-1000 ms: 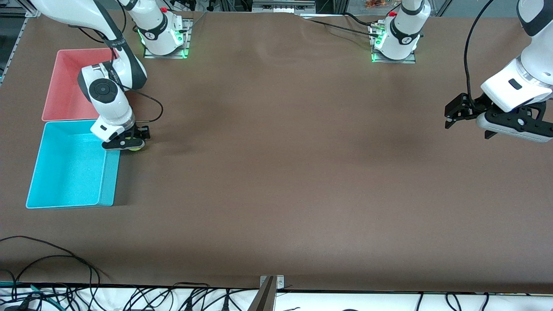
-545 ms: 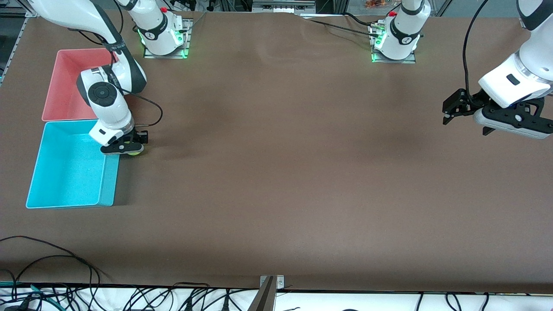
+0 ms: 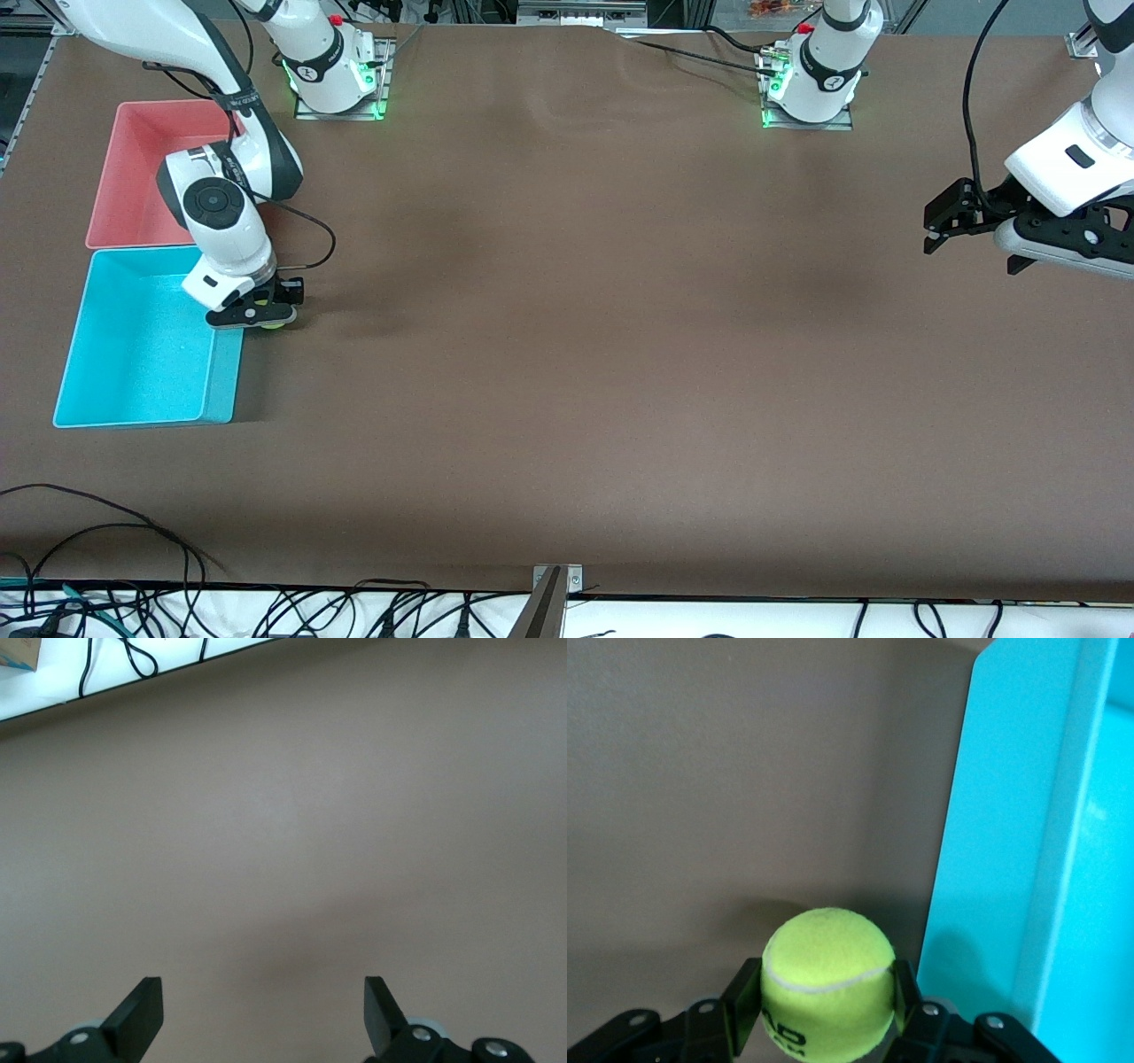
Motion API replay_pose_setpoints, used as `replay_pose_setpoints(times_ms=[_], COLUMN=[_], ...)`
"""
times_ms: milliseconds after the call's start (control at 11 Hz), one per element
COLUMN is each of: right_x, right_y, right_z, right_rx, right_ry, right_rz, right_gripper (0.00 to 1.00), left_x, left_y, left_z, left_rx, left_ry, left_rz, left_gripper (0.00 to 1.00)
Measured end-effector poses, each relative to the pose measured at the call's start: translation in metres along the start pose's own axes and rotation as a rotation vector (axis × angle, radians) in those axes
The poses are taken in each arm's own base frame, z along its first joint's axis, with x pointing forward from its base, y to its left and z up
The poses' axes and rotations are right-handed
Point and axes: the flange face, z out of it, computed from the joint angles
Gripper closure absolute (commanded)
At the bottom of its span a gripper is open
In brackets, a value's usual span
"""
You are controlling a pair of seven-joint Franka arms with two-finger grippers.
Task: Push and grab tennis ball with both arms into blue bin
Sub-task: 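Lift the ball with the right gripper and carry it over the cyan bin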
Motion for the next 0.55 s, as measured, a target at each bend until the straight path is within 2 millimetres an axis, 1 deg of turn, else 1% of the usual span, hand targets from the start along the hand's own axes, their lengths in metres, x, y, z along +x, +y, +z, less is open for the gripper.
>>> replay_pose_setpoints(times_ms=[273,364,545], right_x=[0.026,0.031,0.04], right_y=[-0.011,-0.013,-0.011], right_z=[-0.026,-0.033,-0.042], right_rx=[-0.037,-0.043,-0.053], right_ry=[-0.047,-0.056,-0.05], right_rz=[-0.002,0.003,0.01], right_gripper=[0.52,0.52,0.52], left_x=[0.0,0.0,0.0], left_y=[-0.002,-0.002,0.001], left_z=[0.0,0.0,0.0], left_rx=[0.0,0.0,-0.001], left_ry=[-0.001,-0.002,-0.002], left_rz=[-0.004,-0.003,0.001], left_gripper=[0.0,0.0,0.0])
